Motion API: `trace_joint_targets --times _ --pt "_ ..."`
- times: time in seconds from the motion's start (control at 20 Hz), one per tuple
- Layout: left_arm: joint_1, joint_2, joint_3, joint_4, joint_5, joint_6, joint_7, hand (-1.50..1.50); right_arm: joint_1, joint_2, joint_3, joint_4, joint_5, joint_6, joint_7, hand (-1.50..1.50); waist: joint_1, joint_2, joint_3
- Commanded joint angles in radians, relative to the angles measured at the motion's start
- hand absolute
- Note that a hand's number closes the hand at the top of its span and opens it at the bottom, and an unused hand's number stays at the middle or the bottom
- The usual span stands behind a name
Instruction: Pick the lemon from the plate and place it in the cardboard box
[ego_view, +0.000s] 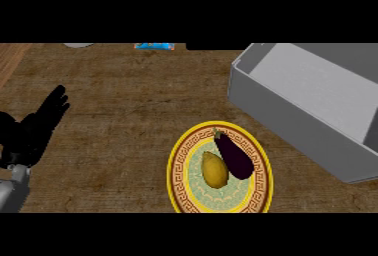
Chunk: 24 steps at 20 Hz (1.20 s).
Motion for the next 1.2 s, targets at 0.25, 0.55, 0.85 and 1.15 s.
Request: trace_joint_targets --times 0.25,0.55,0.85,1.15 --pt "0.009 -0.079 0.064 -0.075 0.086 0.015 -0.003 0.00 -0.116 0.035 0.269 -0.101 -0.066 0.237 0.200 -1.50 0.071 0.014 -0.002" --pt "0.110 -0.081 0.085 -0.138 0.132 -0.019 0.033 0.00 0.032 0.196 0.270 -0.228 0.221 -0.027 -0.161 -1.50 0.013 0.010 0.001" --pt "0.129 -0.080 0.111 -0.191 0.135 -0.027 0.036 0.00 0.017 -0.005 0.331 -0.354 0.377 0.090 -0.020 -1.50 0.008 0.010 -0.001" --pt "0.147 -0.096 0.116 -0.157 0.131 -0.026 0.012 0.00 -0.054 -0.229 0.405 -0.437 0.598 0.179 0.310 -1.50 0.005 0.008 -0.006"
